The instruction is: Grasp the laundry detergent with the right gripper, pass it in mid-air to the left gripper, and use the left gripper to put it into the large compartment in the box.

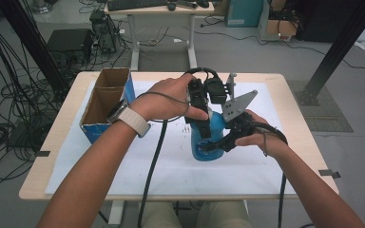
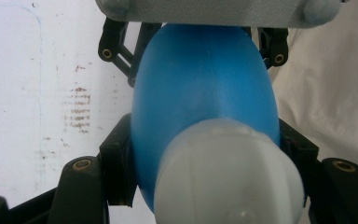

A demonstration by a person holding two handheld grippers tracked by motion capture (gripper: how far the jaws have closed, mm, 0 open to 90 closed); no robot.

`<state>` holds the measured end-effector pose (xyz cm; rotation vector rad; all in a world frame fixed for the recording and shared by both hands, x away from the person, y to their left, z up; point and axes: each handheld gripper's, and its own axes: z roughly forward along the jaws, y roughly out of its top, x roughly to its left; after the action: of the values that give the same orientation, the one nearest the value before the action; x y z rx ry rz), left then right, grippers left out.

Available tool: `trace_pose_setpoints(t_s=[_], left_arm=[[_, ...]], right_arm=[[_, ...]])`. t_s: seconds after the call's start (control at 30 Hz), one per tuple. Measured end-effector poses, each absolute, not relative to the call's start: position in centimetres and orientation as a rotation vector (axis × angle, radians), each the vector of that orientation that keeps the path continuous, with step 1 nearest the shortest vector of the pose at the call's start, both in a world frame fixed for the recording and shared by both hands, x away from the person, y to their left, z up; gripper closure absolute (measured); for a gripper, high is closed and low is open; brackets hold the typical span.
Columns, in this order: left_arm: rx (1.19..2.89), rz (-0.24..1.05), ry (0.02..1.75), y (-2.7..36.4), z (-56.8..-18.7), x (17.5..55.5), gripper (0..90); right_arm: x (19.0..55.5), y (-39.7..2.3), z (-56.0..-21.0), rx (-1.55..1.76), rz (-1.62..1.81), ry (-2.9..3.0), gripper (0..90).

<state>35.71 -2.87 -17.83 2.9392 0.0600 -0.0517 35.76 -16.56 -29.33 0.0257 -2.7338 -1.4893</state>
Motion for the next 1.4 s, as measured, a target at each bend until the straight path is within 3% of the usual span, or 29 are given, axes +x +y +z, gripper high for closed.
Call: trace_pose_setpoints(t_s=[1.4], left_arm=[[2.941, -0.047, 0.053, -2.83, -17.81, 35.78, 37.6]], right_arm=[[35.75, -16.55, -29.3, 0.026, -1.488, -2.737, 43.0]])
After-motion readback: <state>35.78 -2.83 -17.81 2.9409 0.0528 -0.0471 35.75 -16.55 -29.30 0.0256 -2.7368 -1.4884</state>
